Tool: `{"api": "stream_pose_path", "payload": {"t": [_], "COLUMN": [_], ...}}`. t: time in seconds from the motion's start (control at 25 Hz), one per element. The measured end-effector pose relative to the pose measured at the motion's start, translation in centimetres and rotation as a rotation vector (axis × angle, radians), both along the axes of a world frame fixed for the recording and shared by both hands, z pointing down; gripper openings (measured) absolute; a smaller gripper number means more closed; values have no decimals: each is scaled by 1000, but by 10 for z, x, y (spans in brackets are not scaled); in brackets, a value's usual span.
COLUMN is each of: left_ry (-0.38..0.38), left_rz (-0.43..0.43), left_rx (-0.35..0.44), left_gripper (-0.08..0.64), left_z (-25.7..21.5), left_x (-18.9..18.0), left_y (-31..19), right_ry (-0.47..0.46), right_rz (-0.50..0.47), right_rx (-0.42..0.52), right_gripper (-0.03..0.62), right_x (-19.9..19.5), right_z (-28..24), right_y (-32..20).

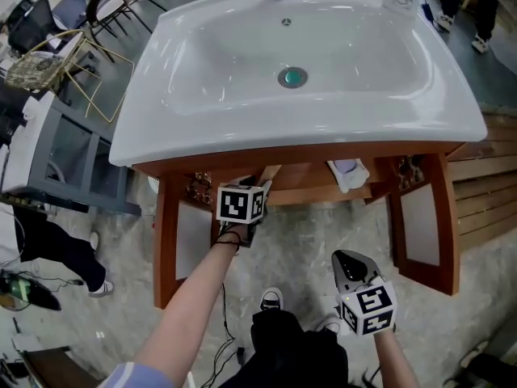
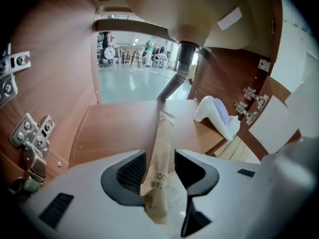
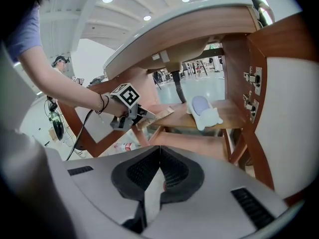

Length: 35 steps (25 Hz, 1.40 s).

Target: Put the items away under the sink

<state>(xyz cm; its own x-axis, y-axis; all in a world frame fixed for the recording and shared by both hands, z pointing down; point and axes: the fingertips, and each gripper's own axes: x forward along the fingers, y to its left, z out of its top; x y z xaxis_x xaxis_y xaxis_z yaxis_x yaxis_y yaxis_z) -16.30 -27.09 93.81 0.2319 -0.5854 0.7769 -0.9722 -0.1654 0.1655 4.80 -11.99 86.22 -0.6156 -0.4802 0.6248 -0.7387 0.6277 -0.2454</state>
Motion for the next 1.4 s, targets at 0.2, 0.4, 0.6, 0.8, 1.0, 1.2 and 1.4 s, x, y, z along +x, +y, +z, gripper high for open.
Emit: {"api": "stream_pose_path", "payload": {"t": [0.2,0.4,0.6,0.8,1.0,1.2,1.4], "left_ry": [0,52,72,89,86,90,134], "left_rz": [32,10,21,66,132,120,71], "left_rx": [42,72,68,82,106,108,111], "left_gripper": [218,218,215,210,206,196,179], "left_z": [-24,-51,-76,-107,-142,-176,-200], "left_x": [6,18,29,45,57,63,69], "left_y": [5,23,51,74,96,128,167], "right_ry": [-10,0,-7,-21,-40,-39,-34], "right_rz": [-4,-4,-8,-10,-2,-10,-16], "right_rx": [9,19,6,-10,-17,-19,-14], "right_gripper": [15,15,15,15,15,15,15], "right_x": [-2,0,-5,-9,-13,-12,-10], "right_z": [-26,-58,-89,-118,-144,-165,-182], "right_y": [8,17,30,43,52,63,71]}}
